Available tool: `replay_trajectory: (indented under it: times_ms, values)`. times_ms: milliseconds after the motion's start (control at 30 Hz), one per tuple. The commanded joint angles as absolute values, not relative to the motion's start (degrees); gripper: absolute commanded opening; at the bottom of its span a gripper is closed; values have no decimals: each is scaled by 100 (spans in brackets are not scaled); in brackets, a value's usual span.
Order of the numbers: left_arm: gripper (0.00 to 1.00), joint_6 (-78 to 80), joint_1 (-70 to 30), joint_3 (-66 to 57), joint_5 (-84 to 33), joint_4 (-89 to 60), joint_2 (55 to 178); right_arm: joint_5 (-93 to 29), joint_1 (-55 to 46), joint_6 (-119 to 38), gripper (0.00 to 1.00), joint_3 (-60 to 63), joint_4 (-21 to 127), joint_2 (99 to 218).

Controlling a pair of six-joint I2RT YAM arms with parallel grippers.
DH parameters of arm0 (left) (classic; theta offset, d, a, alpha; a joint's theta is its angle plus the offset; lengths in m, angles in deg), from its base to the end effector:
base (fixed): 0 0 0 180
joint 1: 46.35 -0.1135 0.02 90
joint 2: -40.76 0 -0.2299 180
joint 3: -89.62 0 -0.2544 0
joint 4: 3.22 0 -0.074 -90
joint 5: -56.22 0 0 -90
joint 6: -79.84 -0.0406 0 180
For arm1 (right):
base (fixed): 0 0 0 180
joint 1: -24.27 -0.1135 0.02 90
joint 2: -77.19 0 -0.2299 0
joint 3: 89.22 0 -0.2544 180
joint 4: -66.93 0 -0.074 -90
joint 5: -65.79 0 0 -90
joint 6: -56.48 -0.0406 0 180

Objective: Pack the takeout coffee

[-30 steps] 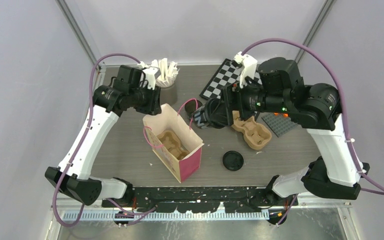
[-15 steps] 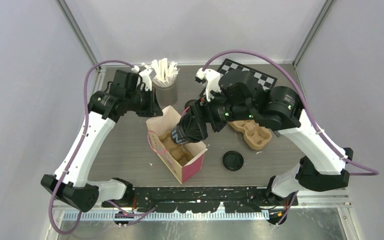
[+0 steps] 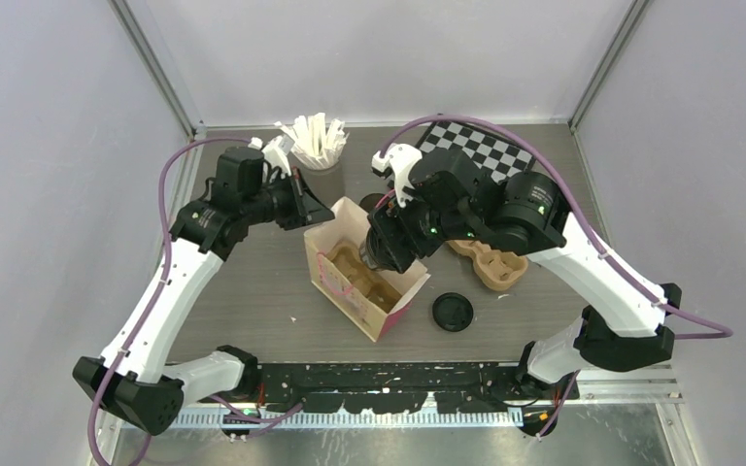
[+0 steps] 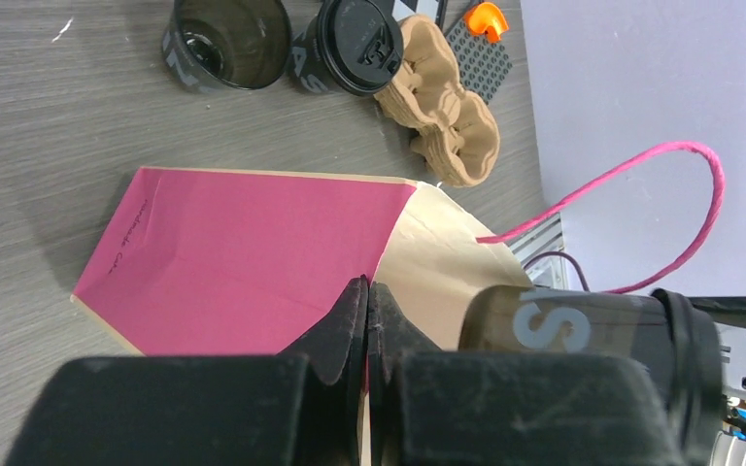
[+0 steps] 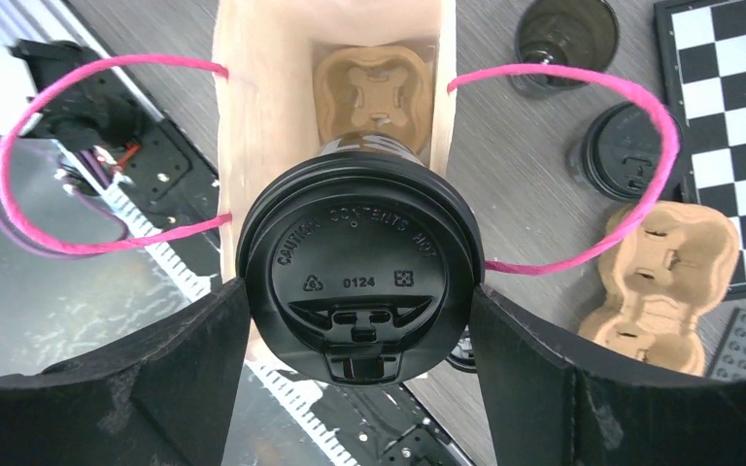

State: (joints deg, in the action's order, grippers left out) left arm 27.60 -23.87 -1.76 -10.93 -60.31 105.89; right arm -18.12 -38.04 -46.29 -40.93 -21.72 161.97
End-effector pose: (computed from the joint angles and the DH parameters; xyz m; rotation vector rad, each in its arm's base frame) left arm 0.2244 -0.1099 0.3618 -0.0582 2.2909 -1.0113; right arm 0.1238 0.2266 0.4522 -0.9364 2.1633 0.5441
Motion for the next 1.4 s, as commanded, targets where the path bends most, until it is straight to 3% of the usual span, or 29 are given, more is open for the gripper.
replay_trajectory:
  times_ms: [0,333,500,700,933,1367]
  values:
    - [0,2917,-2399,-298,-828,-5351,10454,-1466,-3815,-4244,79,-3882,-2050,16005]
    - [3,3013,-2395,-661,-653,-5269,10083,-1562,-3827,-3919,79,-3213,-1817,15770]
    - [28,2759,-2398,-606,-639,-5517,9913,-1662,-3869,-3675,78,-2825,-1680,15635]
    - [46,1905,-2396,30,-1043,-6787,9954,-1800,-4072,-3573,78,-2650,-1613,15635]
    - [51,1279,-2376,821,-1275,-8241,10395,-1722,-4300,-3432,78,-2662,-1580,15735]
    - [55,700,-2367,783,-1230,-7751,10815,-1973,-4628,-3075,78,-2519,-1551,15750]
